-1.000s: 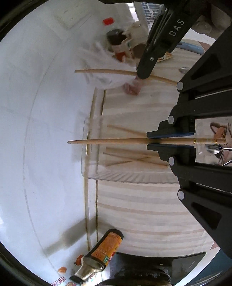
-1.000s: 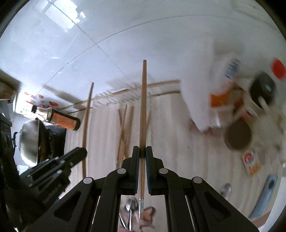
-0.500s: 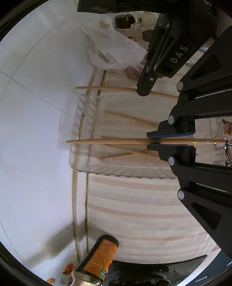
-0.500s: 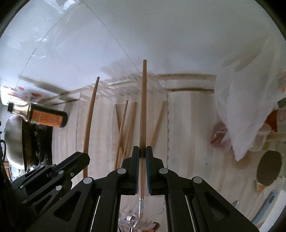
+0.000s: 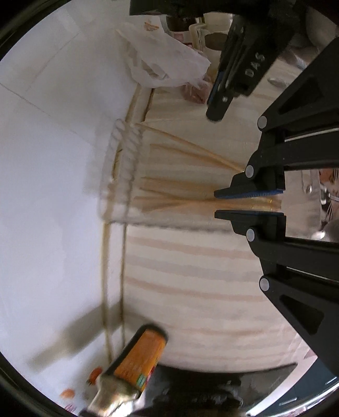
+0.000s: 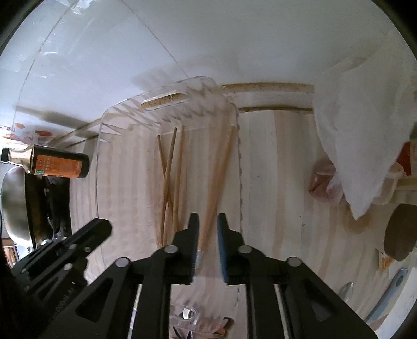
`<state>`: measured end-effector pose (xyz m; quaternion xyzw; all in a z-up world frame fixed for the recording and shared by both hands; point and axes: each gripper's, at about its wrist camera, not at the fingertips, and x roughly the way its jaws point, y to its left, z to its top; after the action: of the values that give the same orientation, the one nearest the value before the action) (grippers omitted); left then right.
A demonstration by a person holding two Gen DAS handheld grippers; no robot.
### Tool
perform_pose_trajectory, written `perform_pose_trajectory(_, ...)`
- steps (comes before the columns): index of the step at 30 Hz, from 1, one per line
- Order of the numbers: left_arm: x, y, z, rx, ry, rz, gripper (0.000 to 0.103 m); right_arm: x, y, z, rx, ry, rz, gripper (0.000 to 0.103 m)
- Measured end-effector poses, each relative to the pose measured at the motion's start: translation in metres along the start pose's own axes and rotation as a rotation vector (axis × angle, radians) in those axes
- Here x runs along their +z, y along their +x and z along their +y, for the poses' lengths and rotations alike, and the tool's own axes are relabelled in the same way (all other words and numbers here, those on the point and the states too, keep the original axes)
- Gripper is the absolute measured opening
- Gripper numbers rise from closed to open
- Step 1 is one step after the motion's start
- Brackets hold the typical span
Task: Organize utensils
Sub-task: 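Open both tools to drop the chopsticks into the basket, then move both tools to the spoons on the cat mat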
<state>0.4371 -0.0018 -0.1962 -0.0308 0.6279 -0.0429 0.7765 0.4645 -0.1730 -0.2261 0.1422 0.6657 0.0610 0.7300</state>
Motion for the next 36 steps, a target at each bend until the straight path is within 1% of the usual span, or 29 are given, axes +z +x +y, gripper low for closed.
perform_pose_trajectory(1, -0.002, -0.006, 0.002, 0.021, 0.006, -0.019, 0.011, -0.003, -0.005, -0.002, -0.002, -0.001, -0.01, 0.023)
perform_pose_trajectory(2, -0.006, -0.014, 0.004, 0.052, 0.01, -0.043, 0.016, -0.006, -0.011, -0.002, -0.006, -0.003, -0.024, 0.028)
perform_pose_trajectory(3, -0.01, -0.02, 0.007, 0.07, 0.013, -0.065, 0.026, -0.008, -0.017, -0.003, -0.01, -0.004, -0.038, 0.032)
perform_pose_trajectory(4, -0.013, -0.025, 0.009, 0.086, 0.013, -0.084, 0.034, -0.011, -0.023, -0.004, -0.014, -0.005, -0.053, 0.033)
perform_pose_trajectory(5, -0.019, -0.032, 0.012, 0.111, 0.009, -0.114, 0.052, -0.015, -0.031, -0.008, -0.016, -0.004, -0.07, 0.034)
perform_pose_trajectory(6, -0.023, -0.038, 0.015, 0.132, 0.006, -0.142, 0.066, -0.021, -0.04, -0.01, -0.018, -0.004, -0.09, 0.037)
perform_pose_trajectory(8, -0.035, -0.053, 0.022, 0.187, -0.006, -0.219, 0.076, -0.032, -0.054, -0.014, -0.021, 0.0, -0.126, 0.041)
perform_pose_trajectory(9, -0.037, -0.06, 0.026, 0.21, -0.016, -0.251, 0.081, -0.04, -0.062, -0.016, -0.022, 0.003, -0.15, 0.045)
perform_pose_trajectory(10, -0.04, -0.068, 0.031, 0.233, -0.027, -0.285, 0.084, -0.048, -0.069, -0.018, -0.027, 0.006, -0.173, 0.047)
perform_pose_trajectory(11, -0.043, -0.075, 0.037, 0.256, -0.043, -0.321, 0.095, -0.054, -0.074, -0.02, -0.029, 0.008, -0.188, 0.049)
perform_pose_trajectory(12, -0.046, -0.08, 0.042, 0.269, -0.057, -0.344, 0.103, -0.065, -0.081, -0.022, -0.03, 0.012, -0.212, 0.053)
perform_pose_trajectory(13, -0.051, -0.085, 0.048, 0.276, -0.067, -0.367, 0.103, -0.073, -0.085, -0.025, -0.029, 0.017, -0.229, 0.055)
perform_pose_trajectory(15, -0.058, -0.087, 0.055, 0.288, -0.073, -0.366, 0.103, -0.096, -0.09, -0.029, -0.014, 0.021, -0.265, 0.064)
perform_pose_trajectory(17, -0.071, -0.084, 0.063, 0.313, -0.076, -0.355, 0.103, -0.12, -0.088, -0.032, -0.021, 0.033, -0.268, 0.065)
perform_pose_trajectory(18, -0.079, -0.083, 0.065, 0.33, -0.08, -0.349, 0.103, -0.132, -0.083, -0.032, -0.019, 0.035, -0.254, 0.065)
perform_pose_trajectory(21, -0.109, -0.068, 0.076, 0.382, -0.096, -0.306, 0.103, -0.169, -0.052, -0.027, 0.017, 0.044, -0.156, 0.065)
perform_pose_trajectory(22, -0.123, -0.059, 0.083, 0.4, -0.105, -0.273, 0.103, -0.177, -0.039, -0.022, 0.024, 0.039, -0.122, 0.065)
perform_pose_trajectory(24, -0.145, -0.043, 0.094, 0.408, -0.126, -0.217, 0.103, -0.195, -0.005, -0.012, 0.027, 0.028, -0.042, 0.065)
perform_pose_trajectory(26, -0.163, -0.026, 0.107, 0.411, -0.152, -0.155, 0.103, -0.209, 0.025, -0.003, 0.04, 0.021, 0.02, 0.065)
perform_pose_trajectory(28, -0.18, -0.013, 0.116, 0.429, -0.168, -0.108, 0.103, -0.218, 0.047, 0.006, 0.035, 0.017, 0.06, 0.064)
perform_pose_trajectory(30, -0.195, -0.002, 0.121, 0.45, -0.17, -0.076, 0.103, -0.224, 0.068, 0.017, 0.033, 0.008, 0.095, 0.06)
perform_pose_trajectory(32, -0.208, 0.007, 0.124, 0.457, -0.172, -0.046, 0.103, -0.227, 0.079, 0.027, 0.015, -0.016, 0.1, 0.058)
perform_pose_trajectory(33, -0.212, 0.01, 0.125, 0.458, -0.173, -0.035, 0.103, -0.228, 0.085, 0.034, -0.015, -0.043, 0.1, 0.056)
perform_pose_trajectory(34, -0.216, 0.012, 0.124, 0.454, -0.174, -0.025, 0.103, -0.228, 0.086, 0.04, -0.049, -0.066, 0.075, 0.053)
perform_pose_trajectory(35, -0.219, 0.014, 0.124, 0.447, -0.174, -0.019, 0.103, -0.229, 0.087, 0.048, -0.093, -0.109, 0.065, 0.037)
perform_pose_trajectory(36, -0.222, 0.017, 0.121, 0.434, -0.172, -0.01, 0.103, -0.23, 0.088, 0.052, -0.133, -0.136, 0.055, 0.023)
